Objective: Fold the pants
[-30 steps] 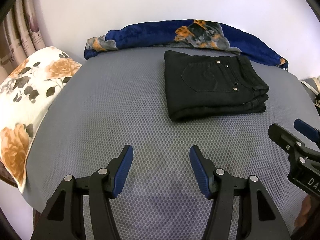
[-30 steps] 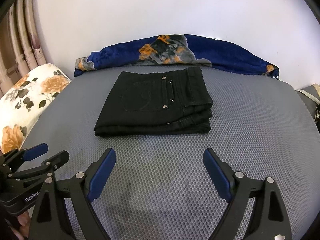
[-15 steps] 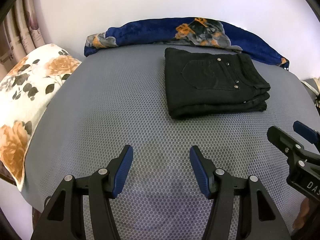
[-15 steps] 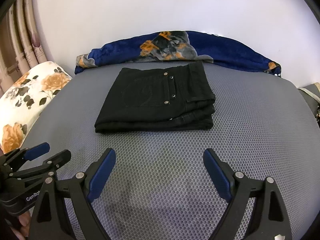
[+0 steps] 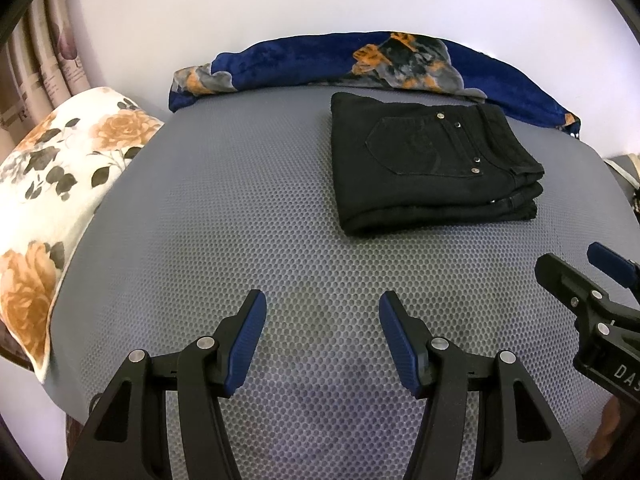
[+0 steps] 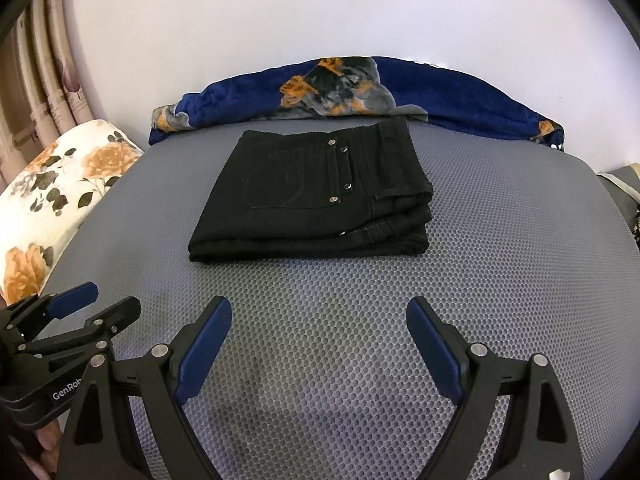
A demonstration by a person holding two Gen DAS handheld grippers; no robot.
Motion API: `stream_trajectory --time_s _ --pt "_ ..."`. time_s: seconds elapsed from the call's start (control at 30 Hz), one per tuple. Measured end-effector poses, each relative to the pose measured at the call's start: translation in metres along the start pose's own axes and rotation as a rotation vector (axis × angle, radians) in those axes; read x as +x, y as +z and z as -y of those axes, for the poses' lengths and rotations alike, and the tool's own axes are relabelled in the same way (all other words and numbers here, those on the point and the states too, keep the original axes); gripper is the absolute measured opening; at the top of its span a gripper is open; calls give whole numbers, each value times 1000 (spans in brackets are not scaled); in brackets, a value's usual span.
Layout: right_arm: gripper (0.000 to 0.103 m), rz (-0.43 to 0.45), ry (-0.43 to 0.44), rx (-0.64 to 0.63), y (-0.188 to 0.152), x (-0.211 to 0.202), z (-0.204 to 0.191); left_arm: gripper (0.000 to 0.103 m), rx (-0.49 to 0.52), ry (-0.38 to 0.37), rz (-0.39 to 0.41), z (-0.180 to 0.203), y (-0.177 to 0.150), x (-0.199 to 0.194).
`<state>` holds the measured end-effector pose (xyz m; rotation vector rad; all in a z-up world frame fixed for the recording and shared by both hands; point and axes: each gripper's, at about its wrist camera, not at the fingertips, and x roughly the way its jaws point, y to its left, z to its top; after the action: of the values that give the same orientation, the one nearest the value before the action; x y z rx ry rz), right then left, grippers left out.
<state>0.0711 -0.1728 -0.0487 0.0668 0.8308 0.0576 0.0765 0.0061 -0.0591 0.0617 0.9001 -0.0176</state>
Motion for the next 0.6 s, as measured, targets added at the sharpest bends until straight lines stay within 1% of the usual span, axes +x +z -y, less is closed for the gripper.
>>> stream_trajectory --time_s 0.6 --pt "87 -3 -1 -2 -1 2 0 60 15 -14 -6 6 1 1"
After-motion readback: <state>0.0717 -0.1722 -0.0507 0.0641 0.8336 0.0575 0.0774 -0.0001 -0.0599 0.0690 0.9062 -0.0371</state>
